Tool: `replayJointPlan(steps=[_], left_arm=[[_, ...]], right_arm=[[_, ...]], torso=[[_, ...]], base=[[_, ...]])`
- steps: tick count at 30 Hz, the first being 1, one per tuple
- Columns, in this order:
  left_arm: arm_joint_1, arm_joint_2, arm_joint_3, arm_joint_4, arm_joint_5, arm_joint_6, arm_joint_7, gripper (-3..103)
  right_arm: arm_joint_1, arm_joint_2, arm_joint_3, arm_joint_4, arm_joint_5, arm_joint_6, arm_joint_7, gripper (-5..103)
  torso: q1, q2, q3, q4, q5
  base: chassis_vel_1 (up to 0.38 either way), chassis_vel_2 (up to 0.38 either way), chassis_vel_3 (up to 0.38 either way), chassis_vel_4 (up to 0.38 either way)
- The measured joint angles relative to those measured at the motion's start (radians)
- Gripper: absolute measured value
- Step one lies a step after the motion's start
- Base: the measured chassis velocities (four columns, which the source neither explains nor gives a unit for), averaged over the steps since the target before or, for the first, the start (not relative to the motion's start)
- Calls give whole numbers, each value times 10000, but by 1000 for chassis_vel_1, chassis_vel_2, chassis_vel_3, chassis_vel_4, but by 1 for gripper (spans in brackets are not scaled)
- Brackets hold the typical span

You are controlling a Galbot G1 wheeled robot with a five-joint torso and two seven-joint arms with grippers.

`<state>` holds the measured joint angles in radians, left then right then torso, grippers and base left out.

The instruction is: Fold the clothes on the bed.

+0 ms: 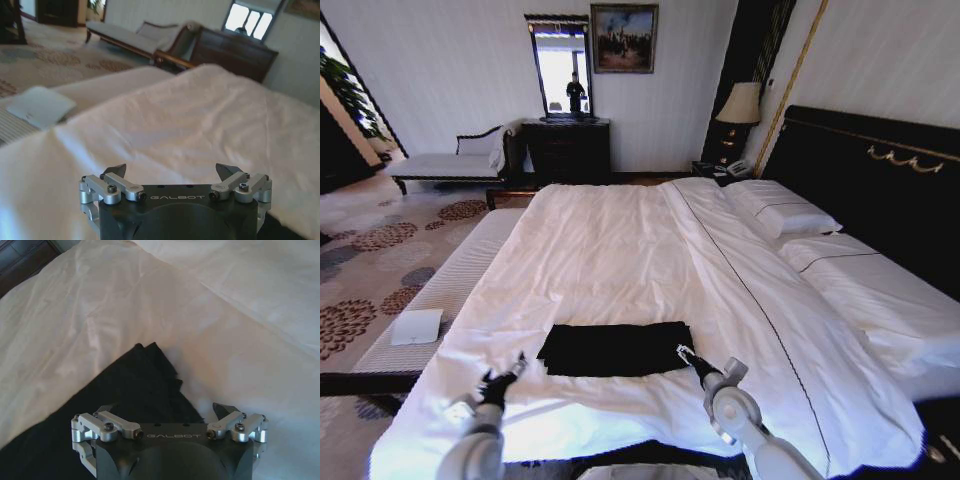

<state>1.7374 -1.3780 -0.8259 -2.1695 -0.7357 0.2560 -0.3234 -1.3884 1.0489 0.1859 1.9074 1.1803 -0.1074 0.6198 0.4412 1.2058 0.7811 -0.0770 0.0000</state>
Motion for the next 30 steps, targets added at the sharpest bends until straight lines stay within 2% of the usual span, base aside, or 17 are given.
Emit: replayJointPlan(steps=[8,17,24,25,28,29,30], left_arm=[[-43,58,-547,-19,-469,68,-89,100],[-51,5,-488,-64,-528,71,-112,100],[-78,-25,-347,-88,-468,86,-126,100],[-67,-23,-345,-88,-466,87,-128,100],[-54,-12,-345,-88,-465,87,-135,100],[-52,-8,-345,-88,-465,87,-137,100],[-50,4,-346,-79,-464,86,-138,100]], right_arm=[[-226,379,34,10,126,9,12,100],[-496,565,174,289,-57,178,287,100],[-203,1409,165,109,514,313,301,100],[-147,1527,164,78,577,346,303,103],[-98,1663,164,43,608,405,303,94],[-91,1679,164,38,608,420,302,94],[-79,1729,168,12,592,499,302,89]], torso=[[-1,0,0,0,-2],[0,0,0,-1,-2],[-1,0,0,0,0],[-1,0,0,0,0],[-1,0,0,0,0],[0,0,0,0,0],[-1,0,0,0,0]], base=[[0,0,0,0],[0,0,0,0],[0,0,0,0],[0,0,0,0],[0,0,0,0],[0,0,0,0],[0,0,0,0]])
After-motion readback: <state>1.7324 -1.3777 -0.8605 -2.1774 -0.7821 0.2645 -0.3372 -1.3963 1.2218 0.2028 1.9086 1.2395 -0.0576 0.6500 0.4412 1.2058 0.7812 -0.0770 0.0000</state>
